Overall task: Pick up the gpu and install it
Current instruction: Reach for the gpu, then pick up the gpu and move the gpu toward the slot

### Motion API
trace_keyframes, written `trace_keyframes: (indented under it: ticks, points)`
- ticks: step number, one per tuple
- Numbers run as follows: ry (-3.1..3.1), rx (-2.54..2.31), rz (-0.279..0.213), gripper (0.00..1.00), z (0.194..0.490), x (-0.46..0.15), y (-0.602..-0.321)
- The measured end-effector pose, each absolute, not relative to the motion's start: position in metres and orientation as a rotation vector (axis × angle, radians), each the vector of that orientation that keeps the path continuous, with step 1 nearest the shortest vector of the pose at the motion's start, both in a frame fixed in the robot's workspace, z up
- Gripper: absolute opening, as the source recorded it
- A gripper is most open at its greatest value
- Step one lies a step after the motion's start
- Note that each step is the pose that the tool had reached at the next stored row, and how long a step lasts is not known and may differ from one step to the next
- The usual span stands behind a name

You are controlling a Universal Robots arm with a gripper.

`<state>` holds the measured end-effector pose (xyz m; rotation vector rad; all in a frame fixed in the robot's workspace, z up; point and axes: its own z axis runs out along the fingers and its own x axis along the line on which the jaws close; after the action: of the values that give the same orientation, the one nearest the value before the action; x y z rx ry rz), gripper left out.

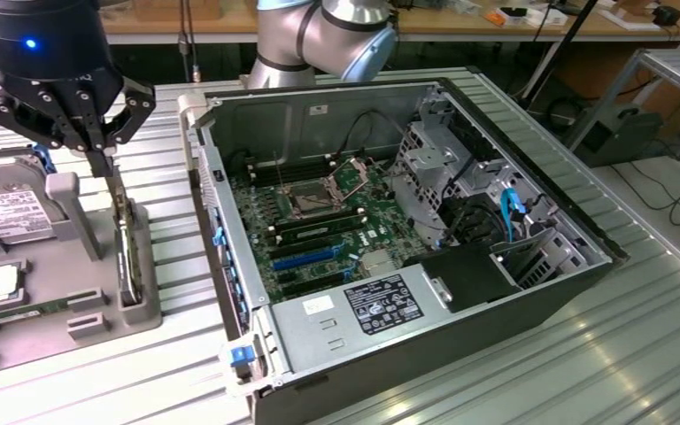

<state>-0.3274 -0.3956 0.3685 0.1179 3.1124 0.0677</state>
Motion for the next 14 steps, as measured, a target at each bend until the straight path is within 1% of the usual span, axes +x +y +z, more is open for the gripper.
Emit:
trace_keyframes:
  ticks: [14]
  points:
    - [3.113,0.114,0.068,0.11,0.3686,-0.3277,-0.3956]
